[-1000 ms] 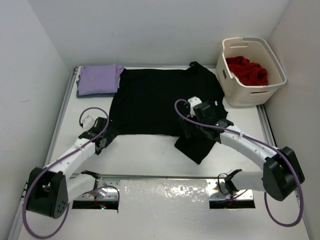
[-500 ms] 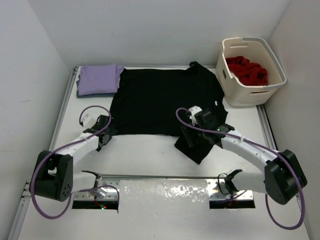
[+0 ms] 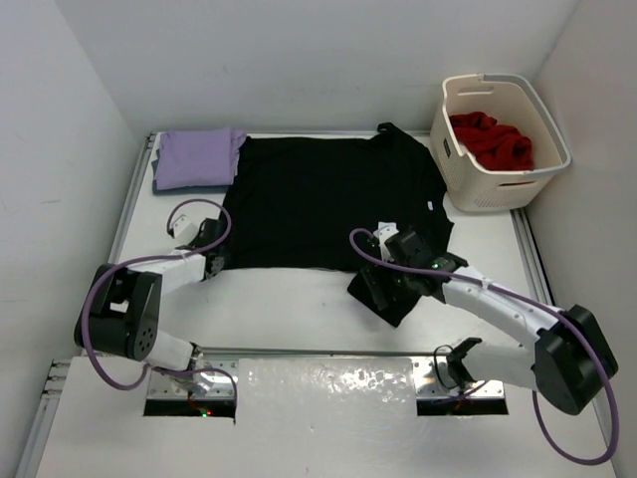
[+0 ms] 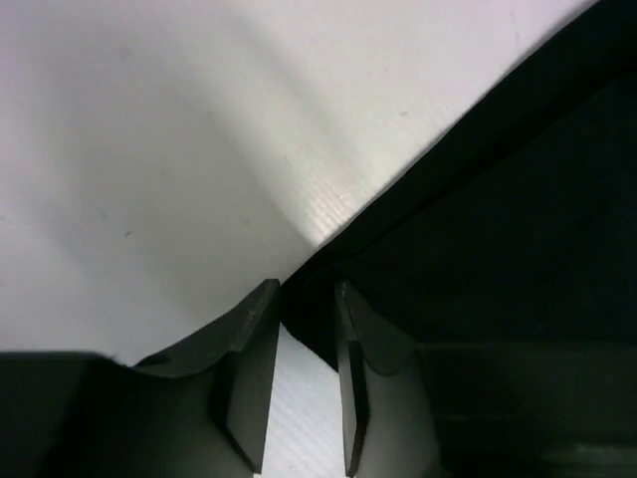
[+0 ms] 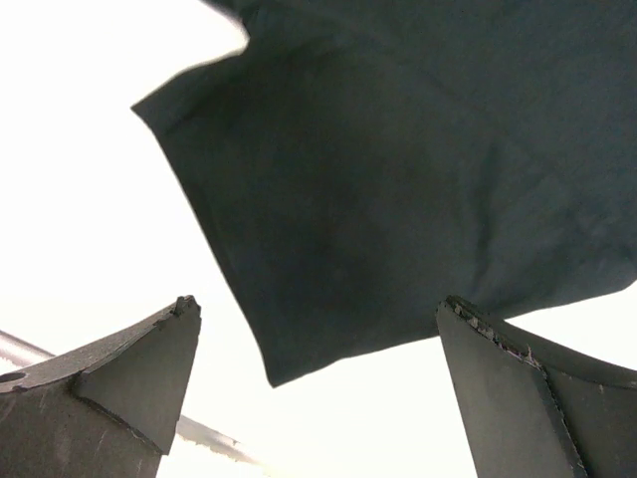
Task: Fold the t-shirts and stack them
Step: Grap the side of the flattened tshirt closest away from the robot with both arms
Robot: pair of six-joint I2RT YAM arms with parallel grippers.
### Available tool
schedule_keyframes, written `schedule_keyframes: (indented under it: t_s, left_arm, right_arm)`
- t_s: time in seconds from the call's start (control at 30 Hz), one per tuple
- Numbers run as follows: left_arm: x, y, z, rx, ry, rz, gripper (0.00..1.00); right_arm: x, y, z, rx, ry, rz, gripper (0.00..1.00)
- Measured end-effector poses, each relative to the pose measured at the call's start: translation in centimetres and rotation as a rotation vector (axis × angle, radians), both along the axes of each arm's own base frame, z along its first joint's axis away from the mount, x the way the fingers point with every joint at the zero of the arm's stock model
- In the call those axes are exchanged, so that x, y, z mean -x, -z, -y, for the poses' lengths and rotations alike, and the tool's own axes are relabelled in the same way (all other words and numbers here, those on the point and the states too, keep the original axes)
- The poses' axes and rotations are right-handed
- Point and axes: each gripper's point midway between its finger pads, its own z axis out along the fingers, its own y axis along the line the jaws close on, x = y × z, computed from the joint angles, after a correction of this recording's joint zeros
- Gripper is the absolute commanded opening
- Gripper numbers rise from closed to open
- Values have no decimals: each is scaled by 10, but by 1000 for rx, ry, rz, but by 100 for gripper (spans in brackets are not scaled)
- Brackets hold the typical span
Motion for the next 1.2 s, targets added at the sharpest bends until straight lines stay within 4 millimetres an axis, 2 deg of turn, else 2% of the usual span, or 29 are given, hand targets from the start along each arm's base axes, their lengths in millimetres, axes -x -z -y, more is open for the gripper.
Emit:
schedule_keyframes:
  t_s: [0.03,0.07,0.2,0.43,0.57,0.63,0.77,0.8,0.83,0.87,0.97,1.03,1.2]
  left_arm:
    - [-2,1,1,4,0,3,3]
    - [-3,1,2,10,6,4,0]
    - [-5,1,6,26,17,10,0]
    - [-5,2,7,35,23,8,0]
    - [-5,2,7,33,26,6,0]
    - [-5,2,7,33,26,6,0]
    - [-5,2,8,34,35,3,0]
    - [-5,2,8,35,38,1,0]
    - [-5,2,8,37,40,1,0]
    - [-5,2,9,41,44,0,0]
    - [-3,1,13,62,59,-3,0]
    - [2,1,16,80,70,-8,0]
    - [28,2,19,110,87,-48,0]
  right_arm:
    - [3,1,1,5,1,-10,99]
    - [5,2,1,9,3,-20,99]
    - [15,8,4,19,4,-53,96]
    - [46,35,2,131,-86,-177,90]
    - [52,44,6,153,-78,-209,69]
    - [56,50,10,166,-69,-229,66]
    - [61,56,9,148,-44,-255,26]
    - [61,56,8,143,-36,-255,11]
    - [62,57,7,139,-29,-257,3]
    - [62,56,7,132,-12,-257,0]
    - [65,55,9,117,19,-254,0]
    - [75,54,18,135,42,-274,0]
    - [102,35,44,183,108,-324,0]
